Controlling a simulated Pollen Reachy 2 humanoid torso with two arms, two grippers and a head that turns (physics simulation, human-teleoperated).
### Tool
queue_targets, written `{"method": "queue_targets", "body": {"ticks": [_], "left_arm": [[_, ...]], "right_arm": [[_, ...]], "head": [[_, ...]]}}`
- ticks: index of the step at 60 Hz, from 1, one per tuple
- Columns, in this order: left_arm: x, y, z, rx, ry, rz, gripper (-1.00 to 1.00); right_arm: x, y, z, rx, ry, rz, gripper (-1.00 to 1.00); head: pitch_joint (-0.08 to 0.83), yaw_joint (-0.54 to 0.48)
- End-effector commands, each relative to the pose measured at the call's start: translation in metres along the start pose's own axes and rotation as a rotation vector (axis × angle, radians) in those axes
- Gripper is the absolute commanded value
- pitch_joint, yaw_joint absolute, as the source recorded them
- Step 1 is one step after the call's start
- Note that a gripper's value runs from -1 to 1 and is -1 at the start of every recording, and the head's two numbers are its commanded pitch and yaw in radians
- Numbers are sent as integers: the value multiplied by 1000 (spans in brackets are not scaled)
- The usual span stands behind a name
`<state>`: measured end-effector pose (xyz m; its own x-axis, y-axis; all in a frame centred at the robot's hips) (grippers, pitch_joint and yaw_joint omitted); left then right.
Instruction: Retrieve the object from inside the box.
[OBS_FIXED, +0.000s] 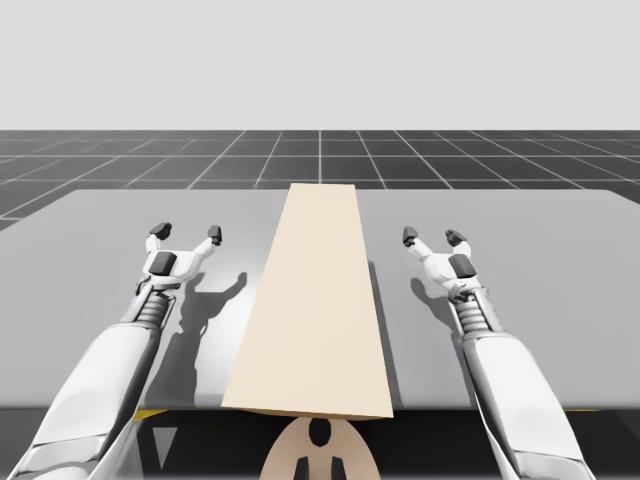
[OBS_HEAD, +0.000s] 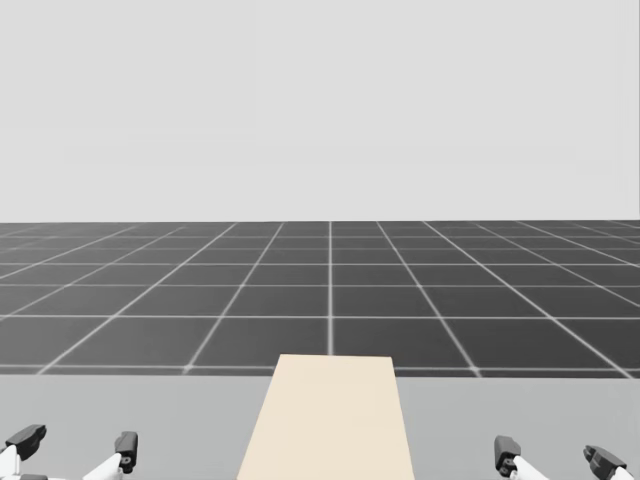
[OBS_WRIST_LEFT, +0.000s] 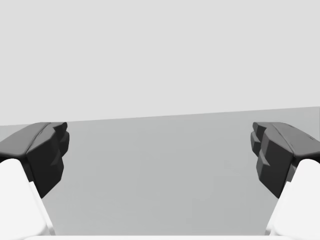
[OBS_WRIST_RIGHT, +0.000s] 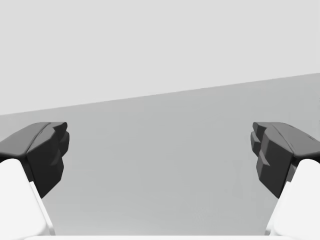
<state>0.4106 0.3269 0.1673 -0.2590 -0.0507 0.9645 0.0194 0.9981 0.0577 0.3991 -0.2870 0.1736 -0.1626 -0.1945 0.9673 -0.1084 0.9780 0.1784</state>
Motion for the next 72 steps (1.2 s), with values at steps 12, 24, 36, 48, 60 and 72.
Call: {"method": "queue_targets", "body": {"ticks": [12,24,36,48,60,72], "left_arm": [[-6,-3,-1,-45,94,-8,-1000],[-10,-17,6,-223,139,-50,-1000],[-9,-35,22,-466,109,-91,-1000],[-9,-50,40,-701,88,-119,-1000],[-5,-59,51,-837,76,-107,-1000],[0,-69,62,-939,67,-103,-1000]], "right_arm": [[-5,2,2,63,40,31,-1000],[-13,13,7,200,88,73,-1000],[-17,22,13,312,93,94,-1000],[-18,36,22,493,65,70,-1000],[-22,58,36,696,51,82,-1000],[-19,73,52,899,33,49,-1000]], "head": [[15,21],[13,23],[12,20],[11,20],[14,18],[15,18]]}}
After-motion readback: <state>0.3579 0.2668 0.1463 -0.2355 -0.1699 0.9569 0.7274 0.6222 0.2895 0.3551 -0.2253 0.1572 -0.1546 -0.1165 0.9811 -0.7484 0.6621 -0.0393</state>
